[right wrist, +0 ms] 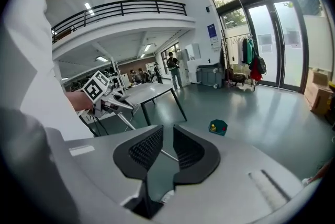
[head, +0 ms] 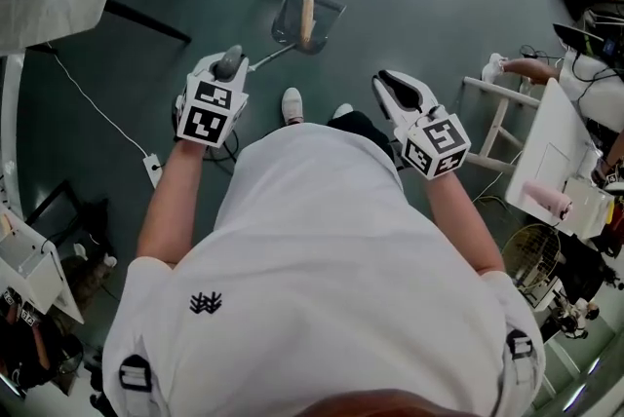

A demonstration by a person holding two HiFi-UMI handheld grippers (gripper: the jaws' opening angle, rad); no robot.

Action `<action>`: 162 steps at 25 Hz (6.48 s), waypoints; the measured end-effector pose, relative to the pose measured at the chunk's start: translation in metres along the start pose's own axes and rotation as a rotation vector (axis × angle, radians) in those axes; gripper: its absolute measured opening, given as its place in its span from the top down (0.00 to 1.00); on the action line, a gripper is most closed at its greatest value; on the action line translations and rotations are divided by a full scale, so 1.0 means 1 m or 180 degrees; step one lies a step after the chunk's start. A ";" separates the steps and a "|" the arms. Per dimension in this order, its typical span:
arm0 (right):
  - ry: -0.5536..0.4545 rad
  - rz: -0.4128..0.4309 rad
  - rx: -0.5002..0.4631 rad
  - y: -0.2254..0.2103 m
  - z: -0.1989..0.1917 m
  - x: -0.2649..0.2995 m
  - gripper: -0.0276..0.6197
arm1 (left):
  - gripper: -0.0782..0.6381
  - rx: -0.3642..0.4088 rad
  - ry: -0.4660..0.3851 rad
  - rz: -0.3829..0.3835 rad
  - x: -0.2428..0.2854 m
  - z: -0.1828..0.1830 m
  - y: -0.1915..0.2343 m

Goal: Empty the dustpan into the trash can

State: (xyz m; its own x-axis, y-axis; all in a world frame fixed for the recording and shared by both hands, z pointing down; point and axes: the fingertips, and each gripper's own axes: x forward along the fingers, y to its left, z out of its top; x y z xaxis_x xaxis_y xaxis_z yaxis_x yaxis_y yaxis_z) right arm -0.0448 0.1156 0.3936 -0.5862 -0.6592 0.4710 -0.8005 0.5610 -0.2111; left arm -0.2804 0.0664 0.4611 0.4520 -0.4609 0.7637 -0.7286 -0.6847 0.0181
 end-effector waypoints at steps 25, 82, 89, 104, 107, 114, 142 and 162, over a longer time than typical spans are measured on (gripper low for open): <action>-0.0091 0.0354 0.0241 -0.266 0.054 0.047 0.83 | 0.81 0.0211 0.0284 0.0731 0.177 0.227 0.116; -0.0482 -0.0182 0.1055 -0.430 0.035 0.040 0.83 | 0.81 0.6622 0.2549 0.1406 0.448 0.452 0.111; -0.0618 -0.0274 0.1165 -0.437 0.027 0.028 0.83 | 0.81 0.6934 0.2795 0.1341 0.456 0.461 0.090; -0.0817 -0.0412 0.1361 -0.437 0.017 0.019 0.83 | 0.81 0.7292 0.3011 0.1250 0.471 0.460 0.058; -0.0812 -0.0416 0.1364 -0.438 0.016 0.018 0.83 | 0.81 0.7187 0.3078 0.1234 0.468 0.461 0.066; -0.0702 -0.0292 0.1197 -0.438 0.018 0.024 0.83 | 0.81 0.6713 0.3280 0.1237 0.437 0.445 0.099; -0.0140 0.0429 0.0209 -0.264 0.068 0.099 0.84 | 0.81 0.4323 0.3474 0.0983 0.199 0.163 0.225; -0.0018 0.0297 0.0004 -0.083 0.033 0.101 0.92 | 0.81 0.3313 0.2568 0.0732 0.087 -0.003 0.183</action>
State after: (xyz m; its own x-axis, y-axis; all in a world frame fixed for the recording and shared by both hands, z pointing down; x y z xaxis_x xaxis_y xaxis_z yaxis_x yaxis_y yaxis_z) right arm -0.0413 -0.0140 0.4307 -0.6588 -0.6070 0.4444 -0.7426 0.6194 -0.2548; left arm -0.3757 -0.0969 0.5330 -0.3188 -0.4096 0.8548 0.1453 -0.9123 -0.3830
